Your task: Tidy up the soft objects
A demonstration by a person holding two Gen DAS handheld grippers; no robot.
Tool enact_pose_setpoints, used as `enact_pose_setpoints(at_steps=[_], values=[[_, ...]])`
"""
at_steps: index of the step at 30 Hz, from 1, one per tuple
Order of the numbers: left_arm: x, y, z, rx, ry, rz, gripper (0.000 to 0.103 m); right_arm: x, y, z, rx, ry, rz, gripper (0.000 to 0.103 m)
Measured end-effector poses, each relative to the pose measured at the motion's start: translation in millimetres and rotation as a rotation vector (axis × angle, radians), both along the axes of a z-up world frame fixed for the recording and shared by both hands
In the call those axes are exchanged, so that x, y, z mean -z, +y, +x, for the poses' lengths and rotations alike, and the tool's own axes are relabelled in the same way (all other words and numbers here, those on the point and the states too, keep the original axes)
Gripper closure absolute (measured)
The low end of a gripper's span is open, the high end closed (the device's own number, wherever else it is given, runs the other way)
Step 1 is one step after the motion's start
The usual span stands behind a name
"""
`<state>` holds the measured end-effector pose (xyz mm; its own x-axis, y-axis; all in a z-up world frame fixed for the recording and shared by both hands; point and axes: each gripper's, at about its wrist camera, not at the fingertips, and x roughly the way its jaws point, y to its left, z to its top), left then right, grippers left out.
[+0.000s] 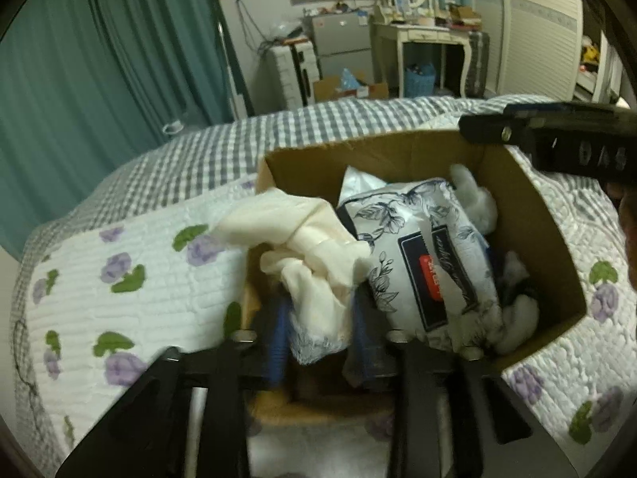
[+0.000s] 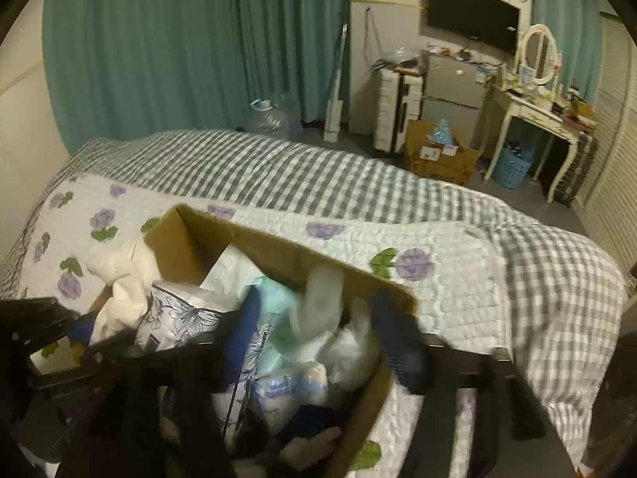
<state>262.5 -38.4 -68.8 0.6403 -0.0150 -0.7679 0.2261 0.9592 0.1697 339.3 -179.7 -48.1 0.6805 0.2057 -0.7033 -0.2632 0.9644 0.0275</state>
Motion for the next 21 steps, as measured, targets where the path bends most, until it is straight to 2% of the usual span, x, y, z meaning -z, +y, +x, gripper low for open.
enact_pose_setpoints(at_steps=[2,3,10,11,15,18,21], values=[[-13.0,0.7,-12.0,-0.003,-0.039,0.01,0.042,-14.9,-5.0,-8.0,0.013,-0.017,0.014,0.037],[-21.8,0.8,-18.8,0.0,-0.06,0.009,0.04,-24.5,-7.7,-14.0,0.021,-0.027,0.019,0.037],[-89.4,6.2,-60.8,0.008,-0.177,-0.038,0.039,-97.4,-13.3,-65.2,0.052,-0.135,-0.01,0.032],[-99.5,7.5,-67.2,0.005,-0.196,-0.05,0.038,-111.9,-12.7,-77.0,0.058,-0.155,-0.015,0.03],[-144.3,16.6,-103.7,-0.025,-0.315,-0.118,0.019,-154.8,-10.5,-120.6,0.066,-0.223,-0.031,0.021],[-165.8,22.3,-130.9,-0.037,-0.384,-0.164,0.016,-178.4,-8.9,-156.4,0.067,-0.285,-0.028,0.008],[-176.0,25.2,-153.4,-0.049,-0.425,-0.181,0.014,-193.6,-8.5,-195.3,0.111,-0.319,-0.022,0.004]])
